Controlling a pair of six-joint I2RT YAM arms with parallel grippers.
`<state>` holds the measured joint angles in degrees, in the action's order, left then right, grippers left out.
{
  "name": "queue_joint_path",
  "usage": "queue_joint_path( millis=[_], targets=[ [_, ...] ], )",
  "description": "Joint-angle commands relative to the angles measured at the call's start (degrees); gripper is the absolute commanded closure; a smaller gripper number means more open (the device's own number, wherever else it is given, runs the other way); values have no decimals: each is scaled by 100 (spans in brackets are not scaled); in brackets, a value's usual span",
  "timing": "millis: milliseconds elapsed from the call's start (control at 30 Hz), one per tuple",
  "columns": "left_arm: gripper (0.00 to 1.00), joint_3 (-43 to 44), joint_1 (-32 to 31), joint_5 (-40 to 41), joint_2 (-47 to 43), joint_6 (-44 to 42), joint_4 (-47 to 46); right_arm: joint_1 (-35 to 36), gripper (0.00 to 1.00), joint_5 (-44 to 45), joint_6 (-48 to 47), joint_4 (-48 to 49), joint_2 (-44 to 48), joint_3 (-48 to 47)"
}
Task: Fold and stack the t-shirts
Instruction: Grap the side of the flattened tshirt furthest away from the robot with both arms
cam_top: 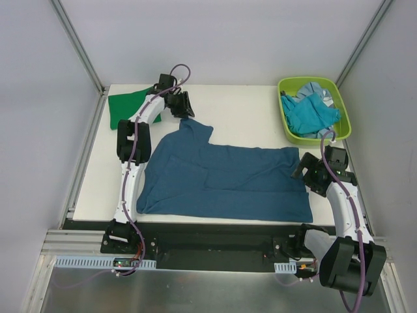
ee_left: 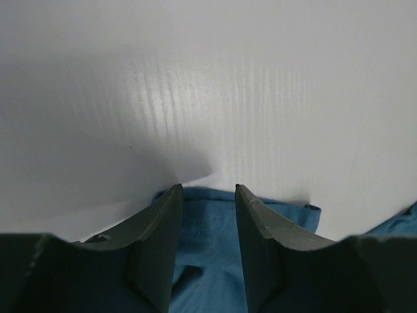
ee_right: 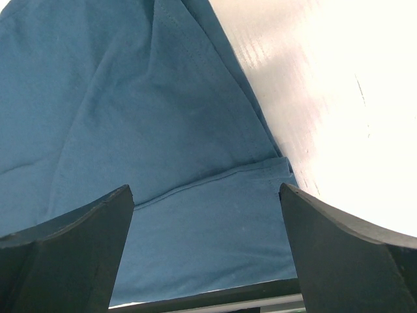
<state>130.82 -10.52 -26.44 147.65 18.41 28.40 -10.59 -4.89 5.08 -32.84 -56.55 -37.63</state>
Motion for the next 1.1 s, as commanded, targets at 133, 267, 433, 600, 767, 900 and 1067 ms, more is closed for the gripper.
queue_joint_path(
  millis=[133, 267, 433, 600, 767, 900, 1067],
  targets=[
    [58, -461, -2, 1315, -650, -760, 113, -40, 4, 40, 28, 14, -145, -184],
    [56, -418, 7, 1773, -703, -848, 130, -40, 4, 58, 28, 14, -163, -166],
    [59, -391, 33, 2221, -747, -919, 148, -31, 4, 75, 2, 6, -207, -192],
    [58, -408, 112, 1881, -896, -875, 148, -31, 4, 102, 10, 23, -224, -184],
    [47, -505, 138, 1307, -1019, -717, 139, -13, 4, -284, 2, 243, -259, -148],
    [41, -409, 138, 1798, -1151, -638, 139, 337, 4, -206, -86, 225, -225, -236],
    [35, -347, 165, 2388, -1292, -716, 130, 1259, 4, 58, -8, 374, -285, -158]
  ],
)
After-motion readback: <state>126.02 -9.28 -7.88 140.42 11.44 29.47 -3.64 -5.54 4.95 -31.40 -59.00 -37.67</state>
